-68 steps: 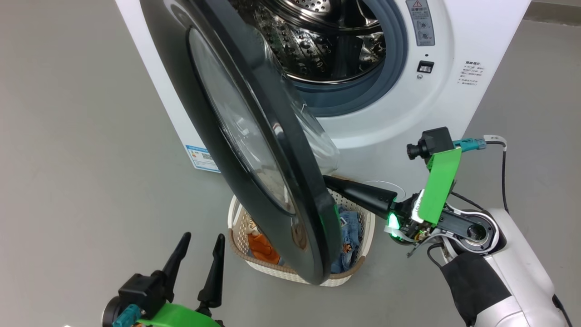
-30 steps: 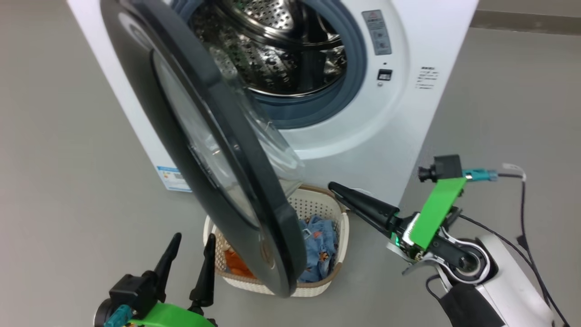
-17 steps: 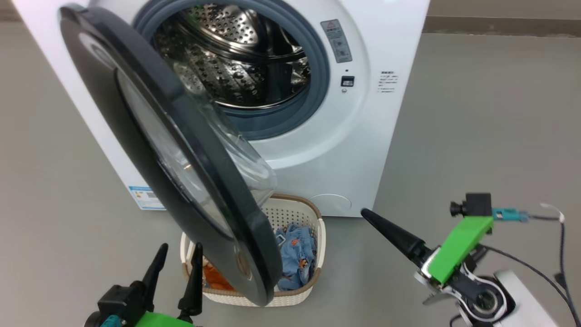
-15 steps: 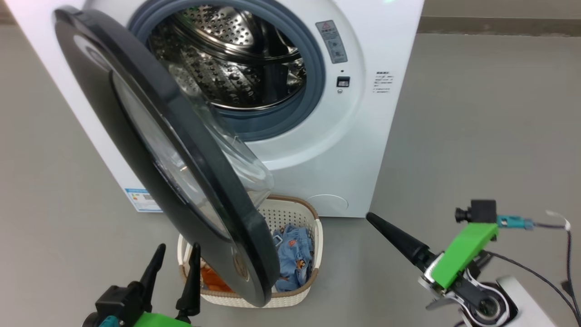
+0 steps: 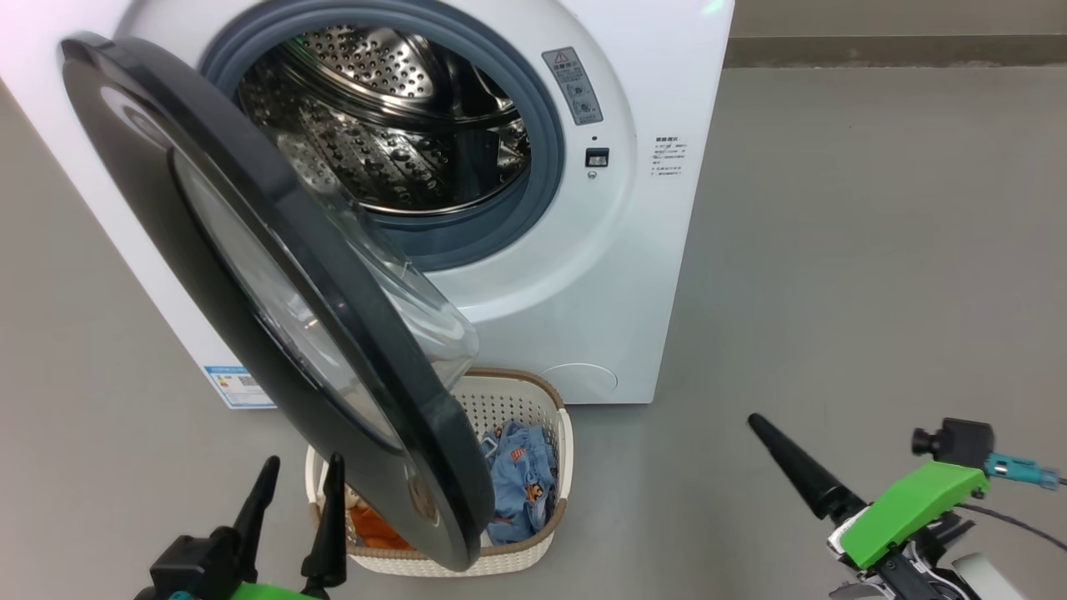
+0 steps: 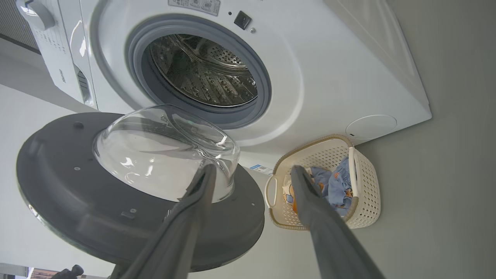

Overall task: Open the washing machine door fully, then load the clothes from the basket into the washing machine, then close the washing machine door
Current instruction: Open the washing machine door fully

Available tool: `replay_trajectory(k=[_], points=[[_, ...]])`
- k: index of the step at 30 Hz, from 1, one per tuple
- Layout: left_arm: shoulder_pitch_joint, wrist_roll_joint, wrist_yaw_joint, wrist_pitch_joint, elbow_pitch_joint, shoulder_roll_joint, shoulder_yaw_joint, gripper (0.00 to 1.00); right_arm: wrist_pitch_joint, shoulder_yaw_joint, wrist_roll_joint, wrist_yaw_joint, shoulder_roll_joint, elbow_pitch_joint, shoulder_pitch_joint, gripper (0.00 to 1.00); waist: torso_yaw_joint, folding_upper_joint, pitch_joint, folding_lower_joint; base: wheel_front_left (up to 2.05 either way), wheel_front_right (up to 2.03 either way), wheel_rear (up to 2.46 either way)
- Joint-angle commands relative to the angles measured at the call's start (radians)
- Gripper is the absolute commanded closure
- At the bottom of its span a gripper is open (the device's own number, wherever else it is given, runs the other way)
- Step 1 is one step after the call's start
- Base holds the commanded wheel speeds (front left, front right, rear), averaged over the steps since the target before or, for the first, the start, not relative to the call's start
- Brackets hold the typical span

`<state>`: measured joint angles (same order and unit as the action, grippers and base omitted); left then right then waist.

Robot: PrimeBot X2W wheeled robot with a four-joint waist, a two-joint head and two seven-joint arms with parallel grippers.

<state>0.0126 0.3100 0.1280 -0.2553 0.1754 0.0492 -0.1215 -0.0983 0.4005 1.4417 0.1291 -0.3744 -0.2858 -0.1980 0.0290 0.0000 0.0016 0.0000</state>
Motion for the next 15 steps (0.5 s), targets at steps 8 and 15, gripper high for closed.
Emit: replay_trajectory(k=[8, 15], points=[[0.001, -0.014, 0.003, -0.006, -0.032, 0.012, 0.044, 0.00, 0.190, 0.055, -0.040, 0.002, -0.073, 0.010, 0.016, 0.00, -0.003, 0.0000, -0.001, 0.0000, 0.00, 0.00, 0.00], [0.001, -0.014, 0.003, -0.006, -0.032, 0.010, 0.050, 0.00, 0.347, 0.125, -0.122, 0.002, -0.133, -0.031, -0.002, 0.00, -0.001, 0.0000, -0.002, 0.0000, 0.00, 0.00, 0.00]])
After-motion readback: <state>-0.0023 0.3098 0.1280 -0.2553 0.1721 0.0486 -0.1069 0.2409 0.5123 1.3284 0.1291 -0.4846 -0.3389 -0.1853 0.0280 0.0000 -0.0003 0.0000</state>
